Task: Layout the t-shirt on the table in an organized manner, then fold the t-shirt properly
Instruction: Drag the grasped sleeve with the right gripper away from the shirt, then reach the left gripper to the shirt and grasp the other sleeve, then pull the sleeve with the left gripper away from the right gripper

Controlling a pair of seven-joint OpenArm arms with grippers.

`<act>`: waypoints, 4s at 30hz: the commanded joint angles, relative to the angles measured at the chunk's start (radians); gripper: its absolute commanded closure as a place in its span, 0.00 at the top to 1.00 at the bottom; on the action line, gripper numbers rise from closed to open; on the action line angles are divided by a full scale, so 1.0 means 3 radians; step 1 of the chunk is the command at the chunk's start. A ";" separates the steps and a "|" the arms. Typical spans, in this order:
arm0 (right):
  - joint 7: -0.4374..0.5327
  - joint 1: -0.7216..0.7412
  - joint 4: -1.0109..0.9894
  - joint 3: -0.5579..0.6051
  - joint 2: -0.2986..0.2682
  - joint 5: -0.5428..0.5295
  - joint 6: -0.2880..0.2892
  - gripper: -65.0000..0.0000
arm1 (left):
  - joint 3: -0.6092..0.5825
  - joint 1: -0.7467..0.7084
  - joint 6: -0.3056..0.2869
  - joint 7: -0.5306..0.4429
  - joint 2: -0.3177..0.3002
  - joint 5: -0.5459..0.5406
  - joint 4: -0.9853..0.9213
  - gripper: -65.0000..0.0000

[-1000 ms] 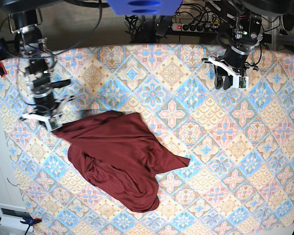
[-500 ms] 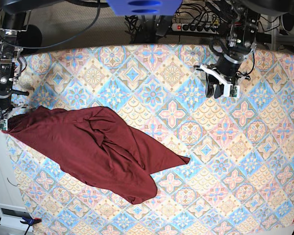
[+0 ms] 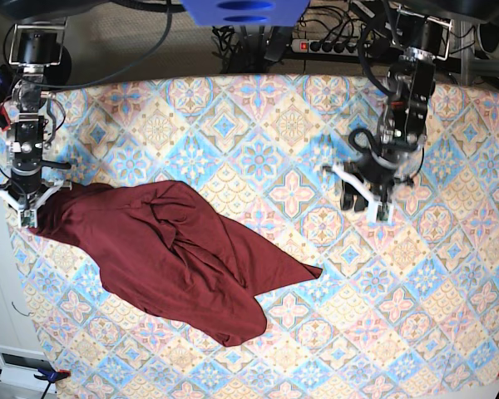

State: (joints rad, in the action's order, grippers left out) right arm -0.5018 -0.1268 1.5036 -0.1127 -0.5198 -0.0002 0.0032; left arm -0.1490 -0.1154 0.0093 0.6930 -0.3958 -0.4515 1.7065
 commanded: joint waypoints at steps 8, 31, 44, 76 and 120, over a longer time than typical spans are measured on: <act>0.0074 0.0052 0.0044 0.0235 -0.0050 0.0013 -0.0018 0.02 | 0.0013 0.0980 -0.0013 -0.0077 0.0074 -0.0779 -0.0868 0.25; 0.0074 0.0052 0.0044 0.0250 0.0104 0.0013 -0.0018 0.02 | 0.0034 0.2438 -0.0013 -0.0088 0.1000 -0.1254 -0.3303 0.46; 0.0080 0.0052 0.0044 0.0240 0.0104 0.0013 -0.0018 0.02 | 0.0023 0.2479 -0.0013 -0.0088 0.1199 -0.1244 -0.3875 0.30; 0.0238 0.0032 -0.0084 -0.0108 0.0093 0.0008 -0.0018 0.02 | 0.0361 -0.0472 -0.0029 0.0710 -0.0422 -0.1254 0.0329 0.00; 0.0233 -0.0204 -0.0427 -0.0808 0.0104 0.0013 -0.0018 0.02 | 0.0668 -0.1950 -0.0029 0.1125 -0.0913 -0.1495 0.1127 0.37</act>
State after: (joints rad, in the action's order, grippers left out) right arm -0.4530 -0.1974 1.3579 -0.3428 -0.4633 -0.0029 0.0101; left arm 0.0433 -0.6987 0.0036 1.0397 -0.6586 -0.8917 2.0281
